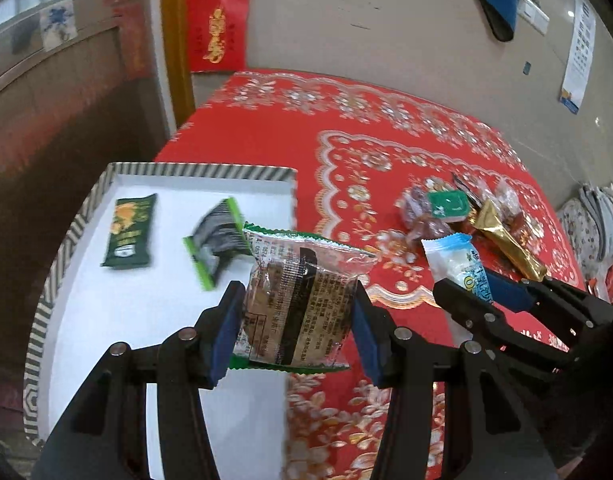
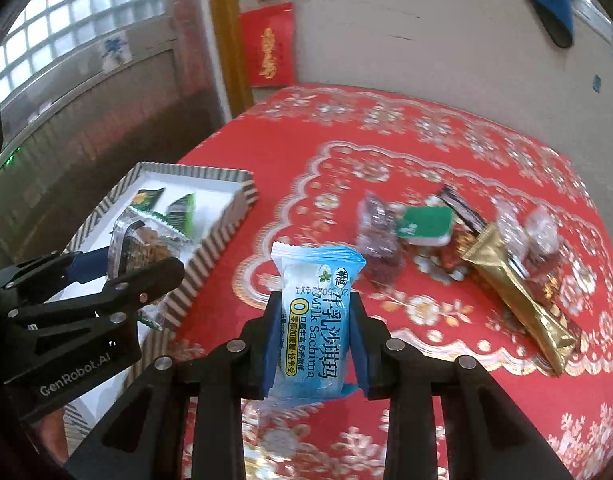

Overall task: Organize snacks
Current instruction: 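Carry both packets to the white tray and open both tools to release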

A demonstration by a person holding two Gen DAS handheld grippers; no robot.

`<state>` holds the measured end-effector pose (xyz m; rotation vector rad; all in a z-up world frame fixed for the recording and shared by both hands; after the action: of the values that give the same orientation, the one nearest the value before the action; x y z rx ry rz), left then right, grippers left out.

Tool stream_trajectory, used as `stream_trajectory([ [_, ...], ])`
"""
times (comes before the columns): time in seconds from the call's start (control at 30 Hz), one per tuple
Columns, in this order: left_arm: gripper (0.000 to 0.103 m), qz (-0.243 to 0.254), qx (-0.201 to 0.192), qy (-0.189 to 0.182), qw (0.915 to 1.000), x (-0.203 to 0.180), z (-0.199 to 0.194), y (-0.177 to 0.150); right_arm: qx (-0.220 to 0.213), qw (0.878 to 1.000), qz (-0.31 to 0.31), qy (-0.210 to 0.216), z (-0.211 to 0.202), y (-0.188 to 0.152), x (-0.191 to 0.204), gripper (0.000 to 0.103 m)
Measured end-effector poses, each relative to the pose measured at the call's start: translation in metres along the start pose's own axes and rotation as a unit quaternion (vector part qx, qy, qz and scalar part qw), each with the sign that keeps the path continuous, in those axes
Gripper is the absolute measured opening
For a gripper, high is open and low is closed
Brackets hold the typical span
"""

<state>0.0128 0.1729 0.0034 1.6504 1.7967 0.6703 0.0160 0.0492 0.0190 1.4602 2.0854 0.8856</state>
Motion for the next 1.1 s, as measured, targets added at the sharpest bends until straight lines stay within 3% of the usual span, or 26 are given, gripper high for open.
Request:
stream_trajectory([
  [0.77, 0.05, -0.057, 0.015, 0.078, 0.9952, 0.133, -0.003, -0.02, 0.012, 0.994, -0.076, 0.072, 0.029, 0.024, 0.125, 0.031],
  [1.1, 0.05, -0.07, 0.037, 0.089, 0.9928, 0.16, 0.005, -0.037, 0.047, 0.99, -0.091, 0.098, 0.059, 0.01, 0.159, 0.031],
])
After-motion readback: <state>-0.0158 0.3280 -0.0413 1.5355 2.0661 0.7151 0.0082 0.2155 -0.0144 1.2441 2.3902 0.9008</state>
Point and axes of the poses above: each gripper's, at about its wrist camera, not at the fingertips, and z roughly the way its jaws point, x to its left, y to its top, the point moved 10 cm from there along z, roughly the way its jaws point, and after that the axes turned 7 degrees about -x, right-handed, at the moved point
